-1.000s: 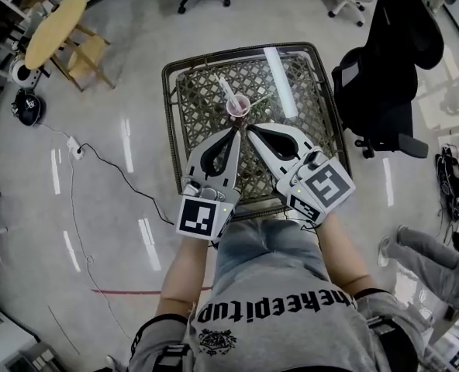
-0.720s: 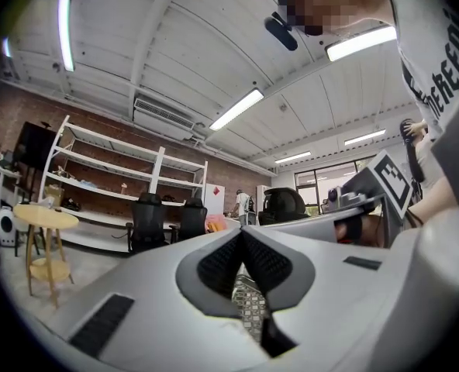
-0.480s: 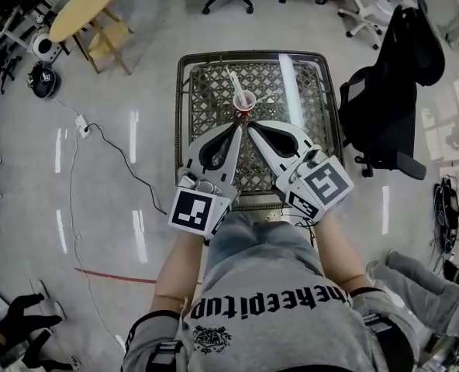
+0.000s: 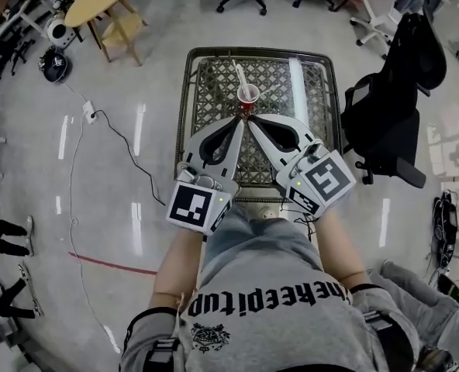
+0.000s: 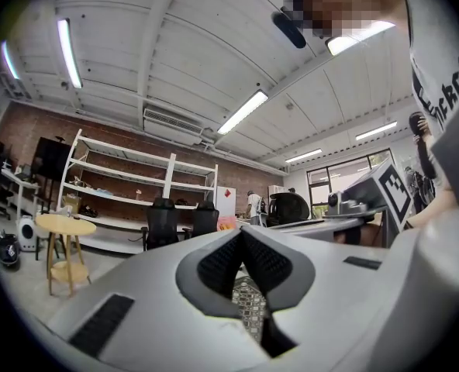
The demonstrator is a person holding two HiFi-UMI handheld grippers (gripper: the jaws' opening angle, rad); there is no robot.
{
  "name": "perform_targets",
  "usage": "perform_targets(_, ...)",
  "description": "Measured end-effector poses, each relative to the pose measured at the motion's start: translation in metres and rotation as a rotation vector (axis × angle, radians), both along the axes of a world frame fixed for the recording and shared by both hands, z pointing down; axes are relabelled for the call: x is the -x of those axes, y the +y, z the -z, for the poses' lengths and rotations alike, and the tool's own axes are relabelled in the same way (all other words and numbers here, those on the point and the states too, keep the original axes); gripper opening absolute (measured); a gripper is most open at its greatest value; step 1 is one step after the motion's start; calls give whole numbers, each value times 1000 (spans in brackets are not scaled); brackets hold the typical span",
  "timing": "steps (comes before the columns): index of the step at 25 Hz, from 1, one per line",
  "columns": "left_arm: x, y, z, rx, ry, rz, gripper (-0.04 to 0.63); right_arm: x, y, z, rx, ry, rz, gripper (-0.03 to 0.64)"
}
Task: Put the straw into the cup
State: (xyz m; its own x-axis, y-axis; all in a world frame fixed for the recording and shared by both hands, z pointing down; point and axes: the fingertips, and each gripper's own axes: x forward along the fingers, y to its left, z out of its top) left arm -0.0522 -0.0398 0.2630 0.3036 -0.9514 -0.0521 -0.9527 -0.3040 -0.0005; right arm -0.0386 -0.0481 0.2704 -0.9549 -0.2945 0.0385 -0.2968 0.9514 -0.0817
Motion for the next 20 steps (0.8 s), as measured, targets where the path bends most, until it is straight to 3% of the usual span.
perform_targets(20, -16, 26, 13, -30, -10, 55, 28, -17, 24, 8, -28, -21, 42, 9)
